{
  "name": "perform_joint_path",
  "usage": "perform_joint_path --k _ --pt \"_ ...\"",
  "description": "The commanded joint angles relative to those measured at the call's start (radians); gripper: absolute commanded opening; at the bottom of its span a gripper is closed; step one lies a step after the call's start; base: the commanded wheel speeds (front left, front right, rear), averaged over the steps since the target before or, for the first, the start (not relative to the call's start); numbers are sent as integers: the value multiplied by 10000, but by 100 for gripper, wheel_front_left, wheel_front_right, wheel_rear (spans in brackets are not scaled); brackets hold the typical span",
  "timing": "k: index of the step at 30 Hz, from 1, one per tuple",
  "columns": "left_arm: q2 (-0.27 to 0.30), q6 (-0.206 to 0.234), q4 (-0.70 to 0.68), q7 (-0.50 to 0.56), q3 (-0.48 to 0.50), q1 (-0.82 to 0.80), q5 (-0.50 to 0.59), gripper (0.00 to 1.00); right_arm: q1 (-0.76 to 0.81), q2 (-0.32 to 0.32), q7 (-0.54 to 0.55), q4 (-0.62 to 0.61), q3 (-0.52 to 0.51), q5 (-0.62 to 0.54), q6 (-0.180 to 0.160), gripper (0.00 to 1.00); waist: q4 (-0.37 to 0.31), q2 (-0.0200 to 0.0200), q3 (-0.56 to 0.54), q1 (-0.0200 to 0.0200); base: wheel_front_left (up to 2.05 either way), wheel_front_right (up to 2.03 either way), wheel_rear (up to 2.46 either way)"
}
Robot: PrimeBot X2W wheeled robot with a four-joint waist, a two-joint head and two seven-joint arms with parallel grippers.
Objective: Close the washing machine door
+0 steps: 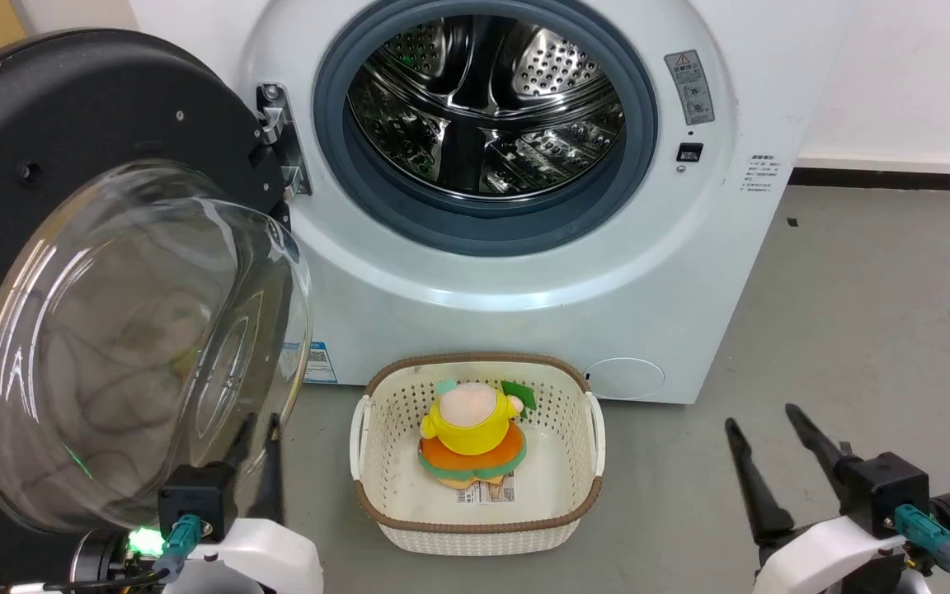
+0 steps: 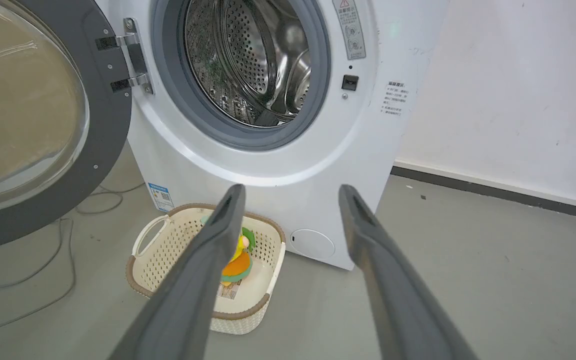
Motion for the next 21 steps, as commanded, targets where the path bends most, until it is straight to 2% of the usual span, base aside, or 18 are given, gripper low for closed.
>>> perform_joint_path --k 1,21 --pt "0 15 14 -39 -27 7 -3 100 14 1 -38 3 1 28 0 100 0 0 1 0 0 0 0" --pt "12 219 95 -457 -348 69 -58 100 182 -15 -457 -19 125 305 1 100 292 0 -36 0 0 0 0"
